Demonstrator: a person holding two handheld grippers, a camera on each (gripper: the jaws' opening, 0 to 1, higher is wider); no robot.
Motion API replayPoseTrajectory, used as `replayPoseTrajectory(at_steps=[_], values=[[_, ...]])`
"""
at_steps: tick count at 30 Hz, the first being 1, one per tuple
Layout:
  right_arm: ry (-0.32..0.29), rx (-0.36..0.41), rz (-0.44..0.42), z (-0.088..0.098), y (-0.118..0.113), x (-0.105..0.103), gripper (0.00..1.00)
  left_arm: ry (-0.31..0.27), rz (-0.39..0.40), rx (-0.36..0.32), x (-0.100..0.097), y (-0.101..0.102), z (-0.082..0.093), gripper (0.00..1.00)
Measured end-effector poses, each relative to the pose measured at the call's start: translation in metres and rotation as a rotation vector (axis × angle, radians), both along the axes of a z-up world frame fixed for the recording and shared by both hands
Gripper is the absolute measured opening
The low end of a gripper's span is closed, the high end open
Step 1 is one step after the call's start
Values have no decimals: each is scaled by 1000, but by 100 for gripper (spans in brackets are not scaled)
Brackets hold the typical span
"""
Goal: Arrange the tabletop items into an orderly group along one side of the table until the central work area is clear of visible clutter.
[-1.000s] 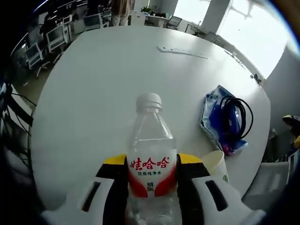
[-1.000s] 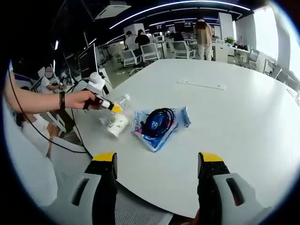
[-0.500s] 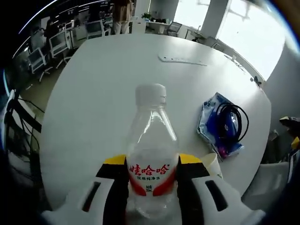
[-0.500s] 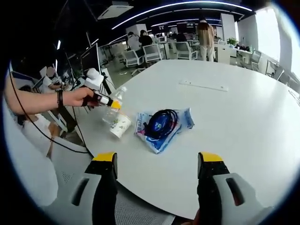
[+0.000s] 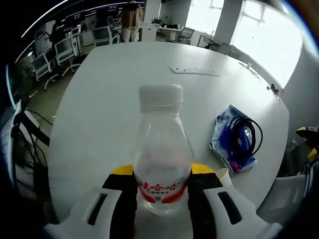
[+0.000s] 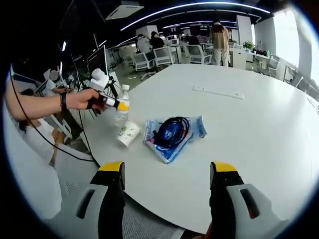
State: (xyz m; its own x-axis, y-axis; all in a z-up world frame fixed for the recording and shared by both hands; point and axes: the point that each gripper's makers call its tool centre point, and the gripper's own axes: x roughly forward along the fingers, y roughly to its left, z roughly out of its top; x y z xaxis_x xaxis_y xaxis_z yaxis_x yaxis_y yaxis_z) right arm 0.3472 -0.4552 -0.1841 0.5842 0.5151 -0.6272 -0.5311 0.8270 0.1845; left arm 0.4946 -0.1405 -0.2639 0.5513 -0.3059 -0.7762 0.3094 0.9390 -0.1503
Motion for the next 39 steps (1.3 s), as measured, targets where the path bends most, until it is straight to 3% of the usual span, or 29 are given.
replayPoseTrajectory(at_steps=[19,39], values=[[-7,1,20,1,7,0,69,-45,0,40,-10,4,2,38],[-16,9,33,3,16,-4,69,-56,8,51,-29,7,-1,39]])
